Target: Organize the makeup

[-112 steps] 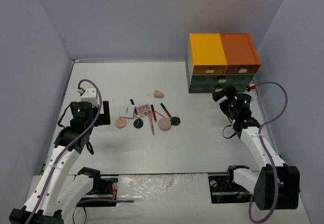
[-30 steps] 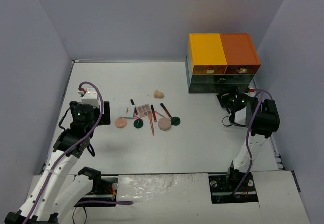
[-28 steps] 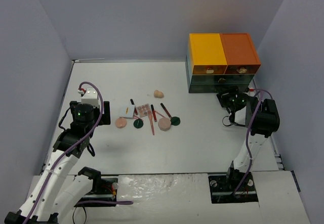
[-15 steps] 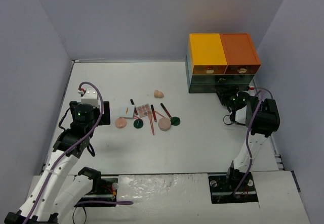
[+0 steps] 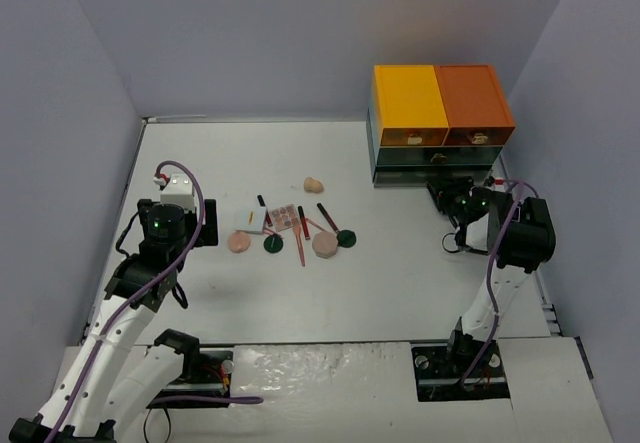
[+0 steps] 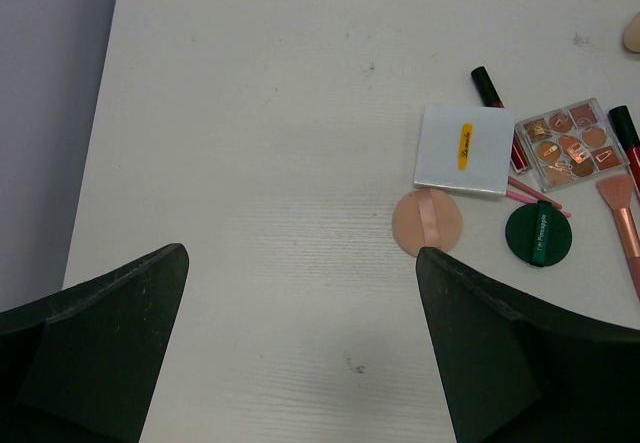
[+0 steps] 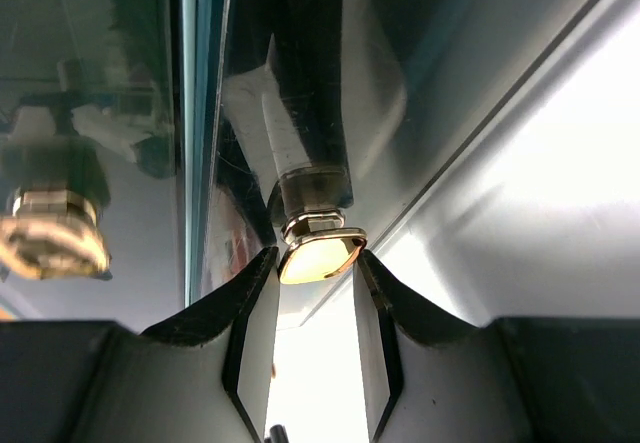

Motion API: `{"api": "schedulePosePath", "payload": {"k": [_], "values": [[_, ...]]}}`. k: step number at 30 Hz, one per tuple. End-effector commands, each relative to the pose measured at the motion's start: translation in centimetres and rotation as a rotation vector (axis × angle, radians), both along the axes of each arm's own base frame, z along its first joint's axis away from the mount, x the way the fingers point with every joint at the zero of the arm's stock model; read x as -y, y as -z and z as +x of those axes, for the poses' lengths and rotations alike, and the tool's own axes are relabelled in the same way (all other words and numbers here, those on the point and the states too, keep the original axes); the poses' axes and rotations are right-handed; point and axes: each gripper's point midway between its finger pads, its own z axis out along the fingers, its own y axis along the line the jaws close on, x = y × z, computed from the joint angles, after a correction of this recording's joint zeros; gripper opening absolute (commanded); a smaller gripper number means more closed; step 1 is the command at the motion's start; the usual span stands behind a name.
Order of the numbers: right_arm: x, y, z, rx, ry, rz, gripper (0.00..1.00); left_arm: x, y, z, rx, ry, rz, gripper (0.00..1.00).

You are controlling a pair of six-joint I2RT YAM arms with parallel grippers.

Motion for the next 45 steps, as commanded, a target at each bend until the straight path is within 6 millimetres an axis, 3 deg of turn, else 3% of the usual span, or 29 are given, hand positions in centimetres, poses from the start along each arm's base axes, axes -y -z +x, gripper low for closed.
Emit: {"api": "schedulePosePath", "payload": {"k": [1,12,22,24,26,29,32,36,40,45], "values": [[0.4,-8.0,-0.5,0.306,0.001,-0.094,0.04,0.2,-2.0,0.9,0.079,0.002,-0.010,0.97],[0.3,-6.6,-6.0,0.240,-0.005,-0.102,0.04,0.1,-2.3,0.8,0.087,-0.003,-0.011,0.97],[-0.3,-5.7,-9.5,0.196,-0.028,-0.112,0.09,0.1,-2.3,0.7,0.087,-0.005,-0.008,0.97],[-0.3,-5.9,-9.7,0.196,-0.034,-0.117,0.23,0.0,-2.2,0.8,0.086,-0.006,-0.007,0.97],[-0.5,-6.4,-9.9,0.197,-0.042,-0.121,0.44,0.1,-2.2,0.8,0.084,-0.004,-0.008,0.97],[-0.4,-6.8,-9.9,0.170,-0.056,-0.168,0.63,0.1,-2.2,0.8,0.083,-0.005,-0.007,0.97],[0.1,-7.0,-10.5,0.100,-0.056,-0.259,0.76,-0.1,-2.1,0.8,0.082,-0.010,-0.004,0.97],[0.2,-7.1,-12.6,-0.016,-0.058,-0.317,0.80,-0.1,-2.1,0.8,0.082,-0.011,-0.003,0.97],[-1.6,-6.5,-15.3,-0.118,-0.131,-0.371,0.80,0.0,-2.0,0.8,0.077,-0.010,-0.002,0.97],[-4.1,-9.6,-15.7,-0.100,-0.280,-0.660,0.80,0.0,-1.8,0.9,0.066,-0.012,0.001,0.97]]}}
